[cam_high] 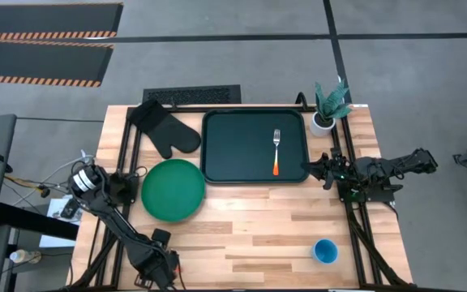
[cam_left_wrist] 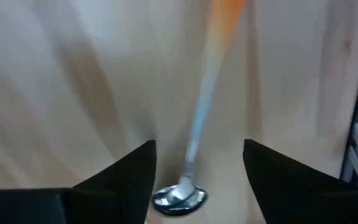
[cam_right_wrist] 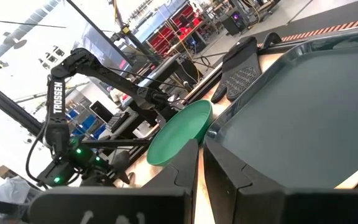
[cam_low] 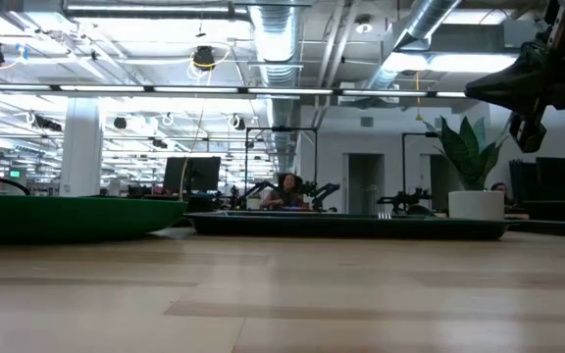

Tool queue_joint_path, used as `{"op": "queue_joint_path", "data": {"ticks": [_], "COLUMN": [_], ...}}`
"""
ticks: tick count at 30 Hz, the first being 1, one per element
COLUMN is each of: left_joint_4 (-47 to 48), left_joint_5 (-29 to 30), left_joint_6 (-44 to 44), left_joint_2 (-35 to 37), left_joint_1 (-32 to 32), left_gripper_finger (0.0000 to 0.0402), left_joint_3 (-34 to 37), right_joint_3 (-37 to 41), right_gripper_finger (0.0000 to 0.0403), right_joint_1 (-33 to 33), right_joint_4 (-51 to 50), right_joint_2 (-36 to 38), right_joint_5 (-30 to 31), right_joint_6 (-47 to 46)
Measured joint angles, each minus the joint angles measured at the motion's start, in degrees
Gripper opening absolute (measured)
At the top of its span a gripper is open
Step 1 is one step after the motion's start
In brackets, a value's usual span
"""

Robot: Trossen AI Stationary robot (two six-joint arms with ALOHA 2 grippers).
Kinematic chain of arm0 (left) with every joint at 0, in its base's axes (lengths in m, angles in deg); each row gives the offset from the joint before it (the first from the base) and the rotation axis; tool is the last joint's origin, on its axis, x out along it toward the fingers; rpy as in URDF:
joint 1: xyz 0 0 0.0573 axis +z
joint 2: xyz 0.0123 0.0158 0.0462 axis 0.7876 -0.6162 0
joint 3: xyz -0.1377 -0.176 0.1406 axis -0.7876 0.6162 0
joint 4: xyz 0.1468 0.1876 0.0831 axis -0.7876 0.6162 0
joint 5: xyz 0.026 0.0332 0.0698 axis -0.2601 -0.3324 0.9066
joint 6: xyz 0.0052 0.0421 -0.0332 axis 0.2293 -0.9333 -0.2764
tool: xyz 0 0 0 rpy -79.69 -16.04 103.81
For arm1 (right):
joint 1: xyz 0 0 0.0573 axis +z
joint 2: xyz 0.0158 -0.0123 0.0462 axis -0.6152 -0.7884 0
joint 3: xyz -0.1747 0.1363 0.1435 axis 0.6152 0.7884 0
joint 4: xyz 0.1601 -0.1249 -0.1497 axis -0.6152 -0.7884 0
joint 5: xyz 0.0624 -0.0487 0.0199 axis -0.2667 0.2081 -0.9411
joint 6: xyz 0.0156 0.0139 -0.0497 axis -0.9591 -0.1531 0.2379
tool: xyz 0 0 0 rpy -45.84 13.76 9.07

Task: Pick and place plate/cup/fork/spoon on tray
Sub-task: Put the orange spoon on the black tray to the right of the orange fork

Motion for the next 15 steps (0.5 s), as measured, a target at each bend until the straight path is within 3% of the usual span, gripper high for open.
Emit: {"op": "queue_joint_path", "data": {"ticks": [4, 12, 15], "left_joint_4": [-1.70, -0.93, -0.94], "left_joint_5": [-3.00, -1.99, -3.30], "left_joint_6": [-0.84, -5.44, -4.92], "left_joint_2": [0.26, 0.19, 0.10], "left_joint_1": [0.73, 2.70, 4.29], "left_gripper_finger": [0.0166, 0.0018, 0.0009], "left_joint_3": [2.07, 2.41, 2.44], "right_joint_3": [0.00, 0.02, 0.02], "right_gripper_finger": [0.0052, 0.0052, 0.0052], "right_joint_1": [0.00, 0.00, 0.00], "right_joint_4": [0.00, 0.13, 0.13], "right_joint_2": [0.00, 0.00, 0.00], "right_joint_5": [0.00, -0.07, -0.07], "right_joint_6": [0.00, -0.02, -0.02]}}
